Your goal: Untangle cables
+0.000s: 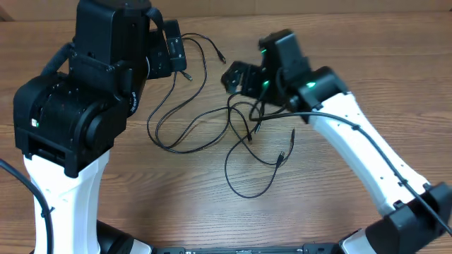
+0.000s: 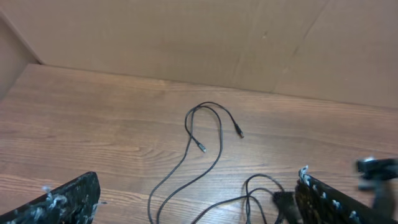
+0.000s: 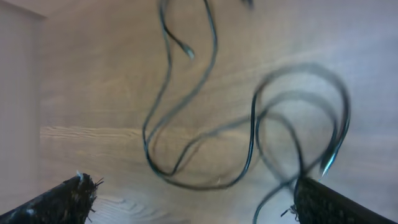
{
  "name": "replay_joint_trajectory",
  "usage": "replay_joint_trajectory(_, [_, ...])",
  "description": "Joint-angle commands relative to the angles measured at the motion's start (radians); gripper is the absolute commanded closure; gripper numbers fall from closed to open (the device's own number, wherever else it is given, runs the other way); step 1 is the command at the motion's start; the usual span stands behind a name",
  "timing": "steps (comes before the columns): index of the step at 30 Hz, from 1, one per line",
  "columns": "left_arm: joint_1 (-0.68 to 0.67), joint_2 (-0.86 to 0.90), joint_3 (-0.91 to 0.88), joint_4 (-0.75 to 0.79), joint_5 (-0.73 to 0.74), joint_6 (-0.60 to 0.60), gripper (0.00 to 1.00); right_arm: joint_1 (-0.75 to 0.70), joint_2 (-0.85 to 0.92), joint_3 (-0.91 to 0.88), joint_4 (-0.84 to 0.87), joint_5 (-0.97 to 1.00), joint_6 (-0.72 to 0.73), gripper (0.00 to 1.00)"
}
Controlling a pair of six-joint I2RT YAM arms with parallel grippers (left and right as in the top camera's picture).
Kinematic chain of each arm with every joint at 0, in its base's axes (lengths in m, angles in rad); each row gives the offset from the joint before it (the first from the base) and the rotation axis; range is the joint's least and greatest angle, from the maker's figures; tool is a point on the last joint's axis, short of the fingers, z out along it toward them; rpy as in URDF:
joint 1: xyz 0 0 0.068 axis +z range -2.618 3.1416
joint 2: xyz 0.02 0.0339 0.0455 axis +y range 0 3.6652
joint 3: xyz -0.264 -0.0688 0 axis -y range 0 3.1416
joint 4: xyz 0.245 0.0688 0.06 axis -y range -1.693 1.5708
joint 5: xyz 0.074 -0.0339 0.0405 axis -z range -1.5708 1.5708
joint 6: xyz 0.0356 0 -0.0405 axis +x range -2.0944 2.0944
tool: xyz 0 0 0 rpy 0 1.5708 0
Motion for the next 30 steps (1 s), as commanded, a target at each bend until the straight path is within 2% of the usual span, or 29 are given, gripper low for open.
replay_joint_trajectory(1, [0.002, 0.003, 0.004, -0.007, -0.026, 0.034, 0.0, 0.045, 0.083, -0.005, -0.008, 0.098, 0.21, 0.0])
replay_joint_trajectory(4, [0.002, 0.003, 0.004, -0.012, -0.025, 0.036, 0.0, 0.083, 0.134, -0.005, -0.001, 0.095, 0.268, 0.0])
replay_joint_trajectory(12, [0.002, 0.003, 0.004, -0.031, -0.026, 0.036, 0.0, 0.177, 0.18, -0.005, 0.039, 0.114, 0.27, 0.0])
replay_joint_trajectory(30, [0.002, 0.003, 0.004, -0.067, -0.051, 0.073, 0.0, 0.188, 0.205, -0.005, 0.042, 0.16, 0.278, 0.0])
